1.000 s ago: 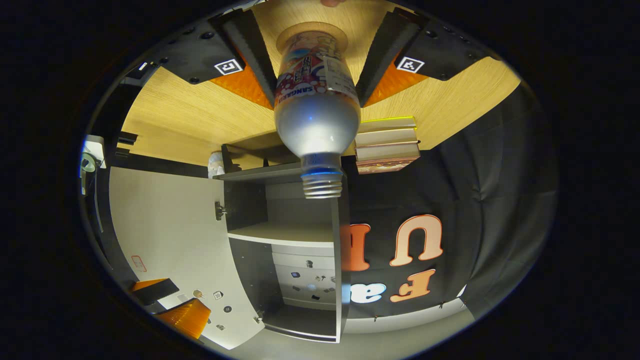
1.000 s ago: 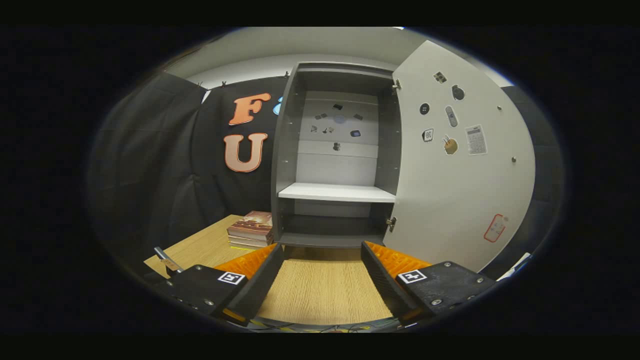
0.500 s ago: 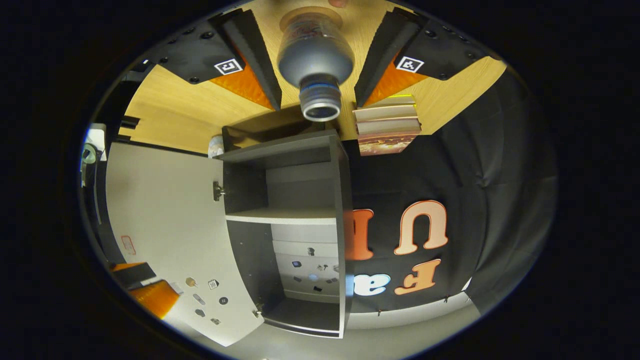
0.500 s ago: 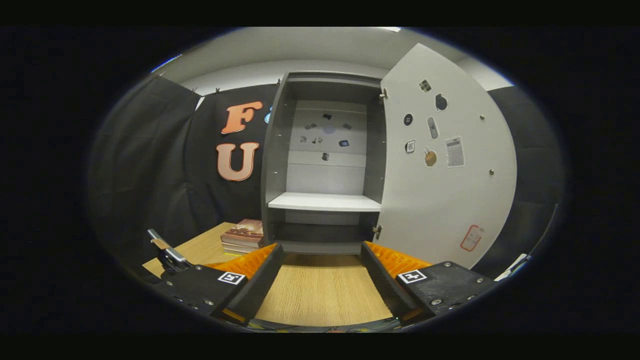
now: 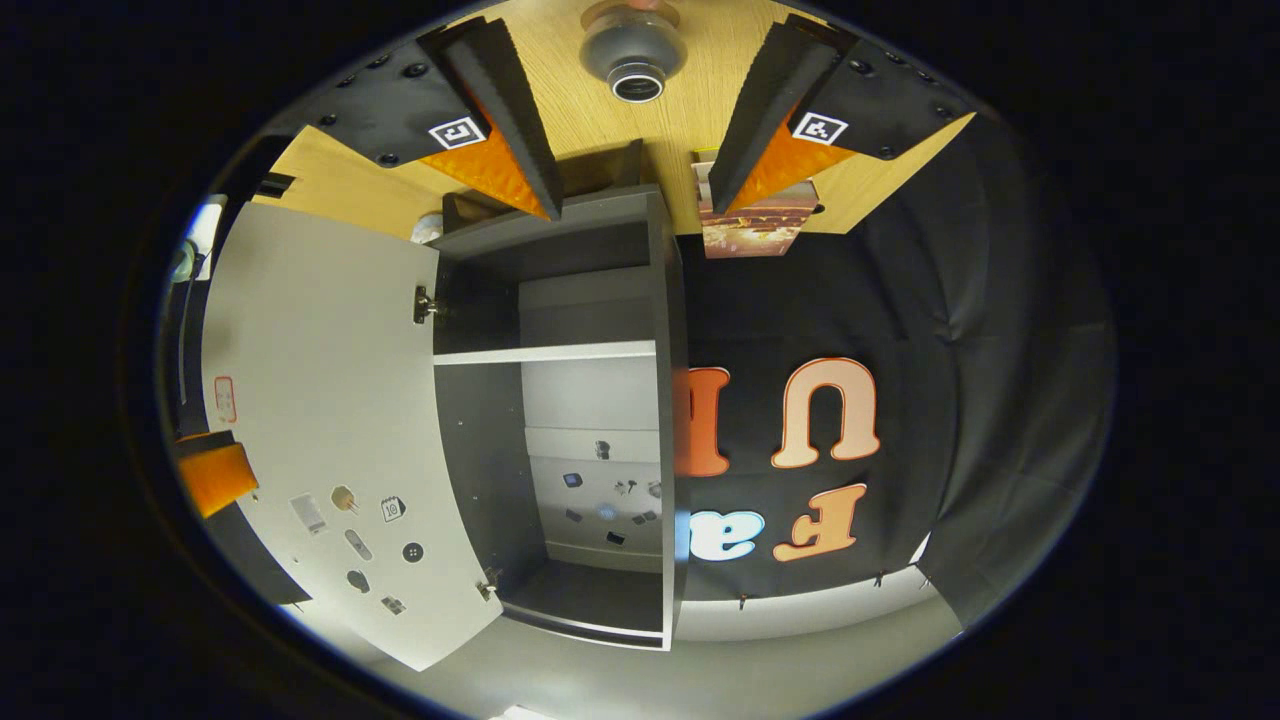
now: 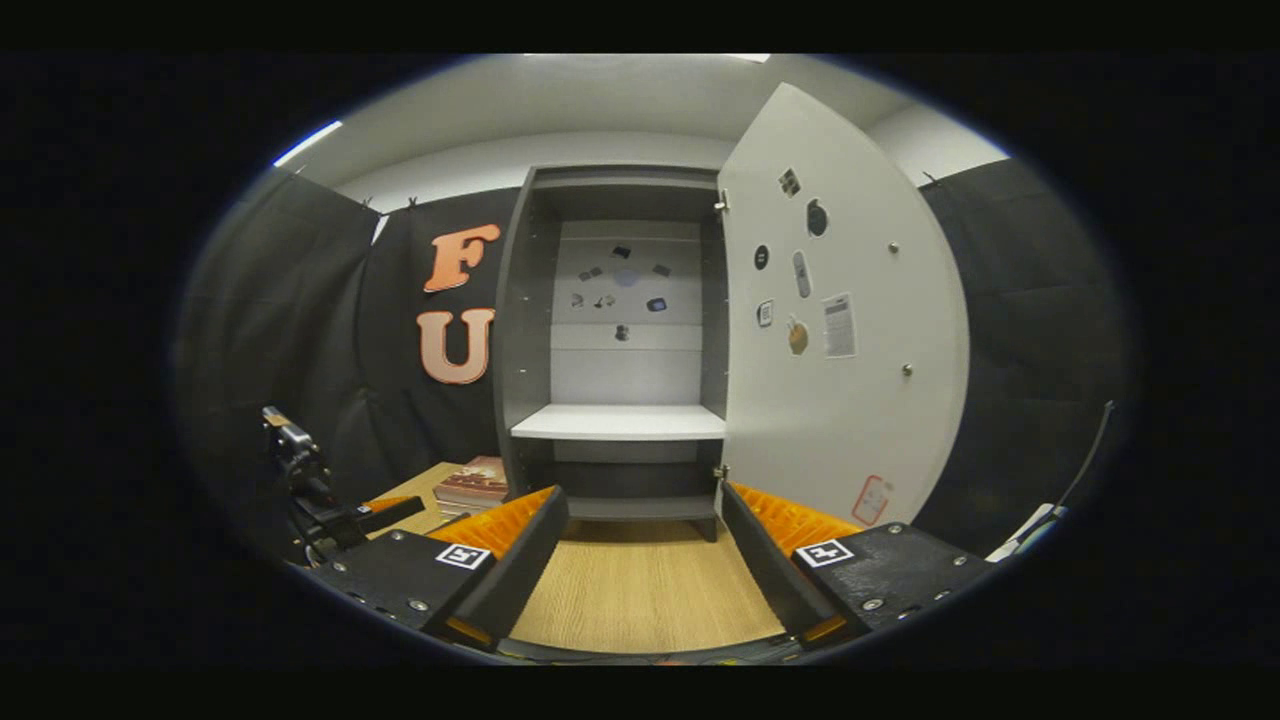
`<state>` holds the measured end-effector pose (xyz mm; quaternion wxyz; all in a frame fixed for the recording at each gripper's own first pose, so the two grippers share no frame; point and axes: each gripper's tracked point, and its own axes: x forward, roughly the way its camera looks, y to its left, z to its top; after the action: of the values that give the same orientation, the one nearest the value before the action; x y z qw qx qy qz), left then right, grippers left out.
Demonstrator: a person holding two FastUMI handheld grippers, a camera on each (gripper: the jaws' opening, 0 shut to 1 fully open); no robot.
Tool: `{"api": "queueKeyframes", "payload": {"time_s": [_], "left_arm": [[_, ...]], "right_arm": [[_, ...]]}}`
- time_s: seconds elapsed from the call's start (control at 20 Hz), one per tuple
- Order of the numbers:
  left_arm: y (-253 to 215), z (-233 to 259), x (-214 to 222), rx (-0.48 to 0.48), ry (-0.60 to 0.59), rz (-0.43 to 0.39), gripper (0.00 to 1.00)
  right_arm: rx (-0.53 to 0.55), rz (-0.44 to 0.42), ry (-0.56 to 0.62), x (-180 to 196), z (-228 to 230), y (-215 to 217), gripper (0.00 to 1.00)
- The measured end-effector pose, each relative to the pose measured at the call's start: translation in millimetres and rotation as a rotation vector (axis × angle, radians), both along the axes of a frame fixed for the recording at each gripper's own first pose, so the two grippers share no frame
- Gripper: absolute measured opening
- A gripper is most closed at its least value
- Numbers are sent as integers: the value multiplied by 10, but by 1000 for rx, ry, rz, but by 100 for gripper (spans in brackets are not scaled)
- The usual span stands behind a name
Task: Open the cabinet door with the right hand, grasp the bottle in the cabinet with the left hand and place it on the coaster, then close the cabinet door with the right hand.
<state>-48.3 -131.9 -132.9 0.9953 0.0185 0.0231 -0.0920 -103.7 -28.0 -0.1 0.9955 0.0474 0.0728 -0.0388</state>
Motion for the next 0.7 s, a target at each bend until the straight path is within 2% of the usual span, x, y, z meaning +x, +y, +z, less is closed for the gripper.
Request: {"api": "queueKeyframes", "payload": {"time_s": [0.25,0.3,0.45,0.6,0.65,0.7], "left_arm": [[-80,338,-34,-52,-3,11,95],[-85,400,-50,-59,-6,14,95],[-60,555,-64,-53,-26,28,95],[-60,649,-66,-52,-39,39,95],[-59,655,-67,-57,-33,45,95],[-43,660,-82,-65,-30,53,95]], "right_arm": [[-33,-88,-45,-150,212,-435,95],[-46,-107,-50,-188,233,-514,92],[-85,-172,-64,-328,304,-799,95],[-168,-293,-67,-515,373,-1241,95],[-199,-343,-51,-569,376,-1417,92],[-227,-386,-37,-583,365,-1574,95]]}}
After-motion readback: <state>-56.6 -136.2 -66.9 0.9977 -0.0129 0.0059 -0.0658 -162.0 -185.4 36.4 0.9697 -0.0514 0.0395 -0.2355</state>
